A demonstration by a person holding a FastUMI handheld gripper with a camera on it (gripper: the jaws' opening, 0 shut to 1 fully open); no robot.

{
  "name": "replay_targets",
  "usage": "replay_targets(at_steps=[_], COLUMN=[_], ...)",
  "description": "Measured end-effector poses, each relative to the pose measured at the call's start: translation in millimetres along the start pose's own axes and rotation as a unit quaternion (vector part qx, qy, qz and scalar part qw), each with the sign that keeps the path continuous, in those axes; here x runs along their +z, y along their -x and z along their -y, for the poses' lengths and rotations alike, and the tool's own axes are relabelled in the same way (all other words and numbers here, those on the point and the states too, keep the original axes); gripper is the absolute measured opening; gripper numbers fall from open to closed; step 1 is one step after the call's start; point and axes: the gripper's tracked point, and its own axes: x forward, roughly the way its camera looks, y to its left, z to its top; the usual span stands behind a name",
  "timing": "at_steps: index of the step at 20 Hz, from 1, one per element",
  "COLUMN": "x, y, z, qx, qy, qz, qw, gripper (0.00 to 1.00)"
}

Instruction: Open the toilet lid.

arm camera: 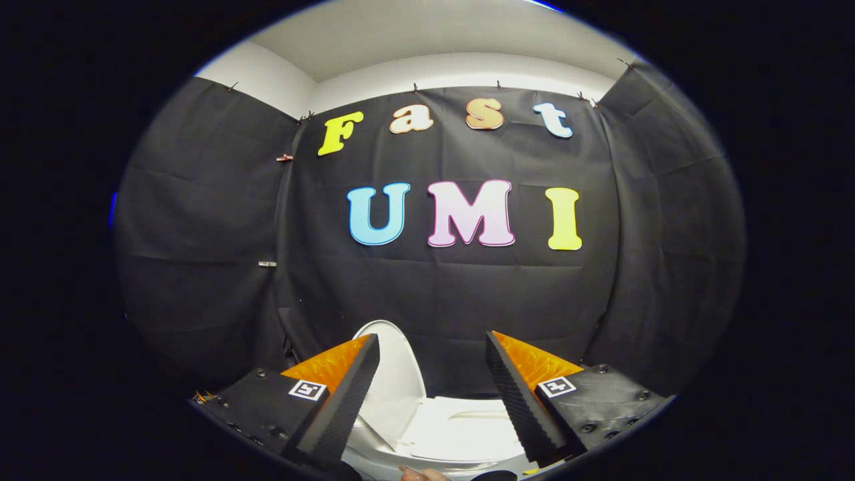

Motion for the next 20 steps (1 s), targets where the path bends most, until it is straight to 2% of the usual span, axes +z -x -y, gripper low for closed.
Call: replay_targets(at_steps=[8,20], x=[19,31], y=[33,45], z=[42,55], qx=[-0.041,-0.051], qy=[-0.017,-0.014], qz=[0.024,0.033], qw=[0.999,0.998], gripper=[0.99,0.99])
